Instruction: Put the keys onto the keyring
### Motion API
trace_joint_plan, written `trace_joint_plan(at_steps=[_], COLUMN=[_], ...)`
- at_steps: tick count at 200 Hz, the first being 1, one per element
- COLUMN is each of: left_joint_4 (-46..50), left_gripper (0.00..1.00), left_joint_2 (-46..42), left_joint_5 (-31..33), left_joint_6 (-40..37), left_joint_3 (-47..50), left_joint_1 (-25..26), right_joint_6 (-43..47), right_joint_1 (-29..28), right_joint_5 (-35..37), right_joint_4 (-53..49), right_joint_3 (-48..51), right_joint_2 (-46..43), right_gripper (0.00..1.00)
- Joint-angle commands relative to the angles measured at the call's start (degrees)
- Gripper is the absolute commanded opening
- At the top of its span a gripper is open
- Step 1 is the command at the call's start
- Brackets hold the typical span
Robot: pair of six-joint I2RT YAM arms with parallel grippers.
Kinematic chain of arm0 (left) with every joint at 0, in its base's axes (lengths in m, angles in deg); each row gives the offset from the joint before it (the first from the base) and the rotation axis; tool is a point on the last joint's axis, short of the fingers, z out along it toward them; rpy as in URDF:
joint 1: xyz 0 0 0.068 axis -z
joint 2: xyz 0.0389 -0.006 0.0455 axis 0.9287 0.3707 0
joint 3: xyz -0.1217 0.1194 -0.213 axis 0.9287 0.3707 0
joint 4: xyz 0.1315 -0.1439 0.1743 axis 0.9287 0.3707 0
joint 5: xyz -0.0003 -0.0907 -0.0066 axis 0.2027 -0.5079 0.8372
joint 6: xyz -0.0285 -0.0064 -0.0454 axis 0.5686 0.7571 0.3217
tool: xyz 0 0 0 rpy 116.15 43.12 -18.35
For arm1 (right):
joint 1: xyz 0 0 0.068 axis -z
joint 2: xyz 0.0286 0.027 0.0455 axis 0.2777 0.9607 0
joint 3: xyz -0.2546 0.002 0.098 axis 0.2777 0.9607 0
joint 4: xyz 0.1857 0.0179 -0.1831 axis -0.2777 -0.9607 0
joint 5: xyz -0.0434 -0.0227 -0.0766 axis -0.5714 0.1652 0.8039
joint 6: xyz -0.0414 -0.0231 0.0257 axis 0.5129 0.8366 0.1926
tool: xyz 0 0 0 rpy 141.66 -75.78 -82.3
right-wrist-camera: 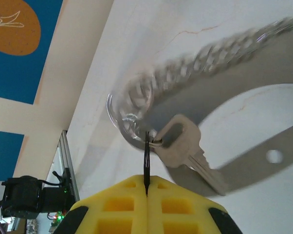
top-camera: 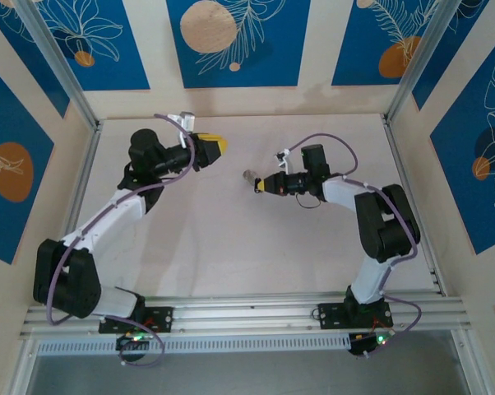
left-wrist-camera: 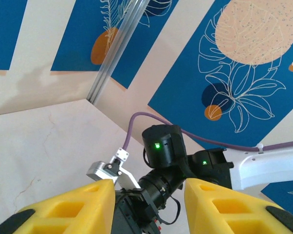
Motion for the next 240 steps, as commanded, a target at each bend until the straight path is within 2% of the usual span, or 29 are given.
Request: trace_joint_plan(at_steps=[1,95,140,155,173,202,227,240], left_joint_4=[-1.0,1.1,2.4,2.7,3.5,5.0,5.9,6.5], left_gripper=[0.42,0.42,0.42,0.42,0.42,0.42,0.42,0.43], left_joint_2=[-2.4,-4.8,-4.7,-4.9,-5.7,-8.7,-12.0,-13.3], left_joint_5=[0.8,1.5,1.5,1.4,1.5,2.4,4.1,5.5], left_joint_6=[0.6,0.0,-1.2,-1.8,-2.6,-4.1,-4.8,-5.1], left_joint_3=[1.3,2.0,2.6,3.3,4.4,7.4,9.9,10.8], left_joint_1=[-0.3,1.2,1.8,2.0,2.3,2.6,2.9,3.0], right_joint_6=[-1.1,-1.1,-2.1,-2.8,-4.0,-6.2,-7.5,-7.4], right_joint_1=[0.1,1.4,-0.8,-2.1,-3.8,-5.7,-5.2,-4.5], right_joint_5=[1.7,3.5,5.5,6.6,7.5,10.8,14.0,16.0], right_joint_4=[4.1,4.1,4.6,5.5,6.3,5.8,0.7,-3.7], right_joint_3=[3.4,12.8,18.3,20.8,24.2,30.7,33.8,33.7], right_joint_2=[-4.4,-11.4,-13.0,-13.9,-16.0,-26.4,-38.5,-44.8], right_gripper=[0.00,0.00,0.00,0.12,0.37,0.61,0.70,0.79])
